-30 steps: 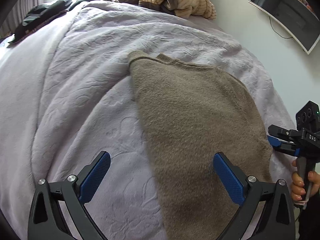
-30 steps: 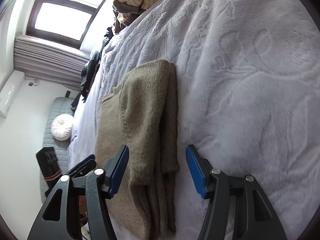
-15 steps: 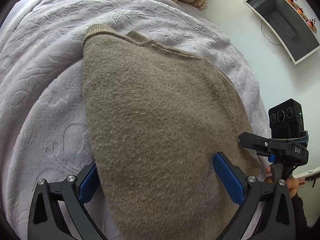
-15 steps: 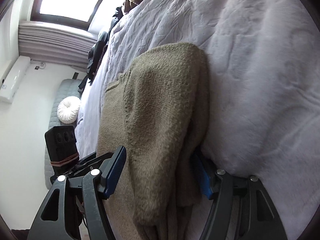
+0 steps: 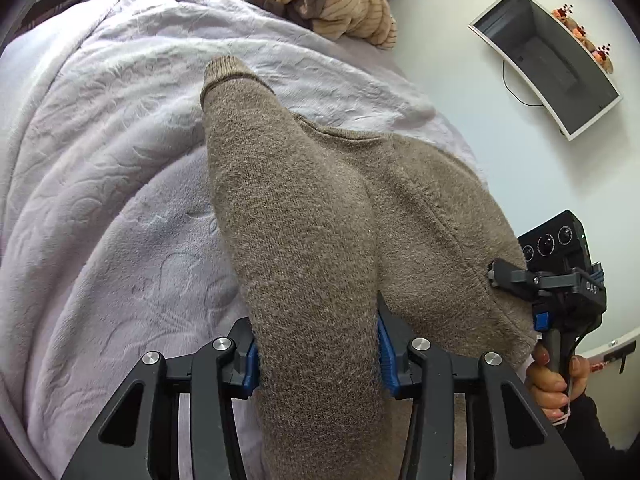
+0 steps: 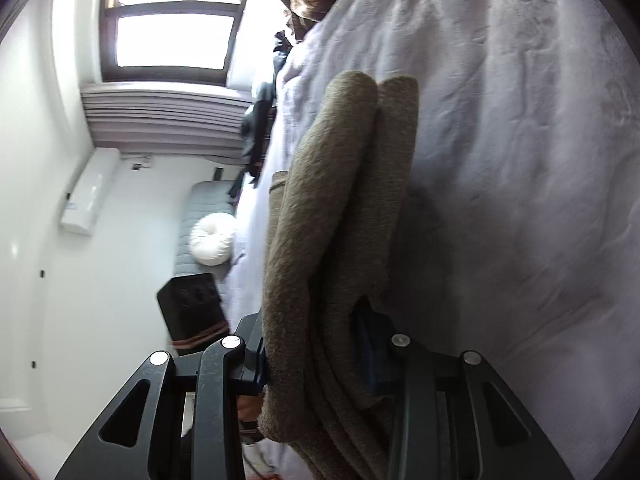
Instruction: Fold small clothes
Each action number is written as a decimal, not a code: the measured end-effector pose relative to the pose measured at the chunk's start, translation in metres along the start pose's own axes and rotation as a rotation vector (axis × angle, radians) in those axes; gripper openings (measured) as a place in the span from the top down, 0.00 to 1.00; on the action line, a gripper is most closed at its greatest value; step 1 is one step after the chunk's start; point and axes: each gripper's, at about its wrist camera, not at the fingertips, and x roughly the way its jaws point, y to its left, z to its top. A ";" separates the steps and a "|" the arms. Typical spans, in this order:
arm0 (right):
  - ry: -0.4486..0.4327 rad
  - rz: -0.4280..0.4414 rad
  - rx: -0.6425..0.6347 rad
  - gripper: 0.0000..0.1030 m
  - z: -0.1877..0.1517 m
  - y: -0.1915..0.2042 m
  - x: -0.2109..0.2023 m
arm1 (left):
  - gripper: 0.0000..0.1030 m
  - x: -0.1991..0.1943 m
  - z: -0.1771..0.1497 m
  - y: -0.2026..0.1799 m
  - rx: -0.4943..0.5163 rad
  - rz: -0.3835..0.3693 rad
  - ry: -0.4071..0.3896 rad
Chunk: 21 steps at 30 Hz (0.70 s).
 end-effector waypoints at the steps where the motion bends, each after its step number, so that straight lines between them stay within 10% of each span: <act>1: 0.005 0.001 -0.006 0.63 -0.003 0.007 0.000 | 0.55 -0.005 -0.001 -0.002 -0.001 -0.005 0.000; 21: 0.170 0.048 -0.043 0.63 -0.136 0.087 0.052 | 0.54 -0.147 -0.124 0.025 -0.056 0.065 -0.030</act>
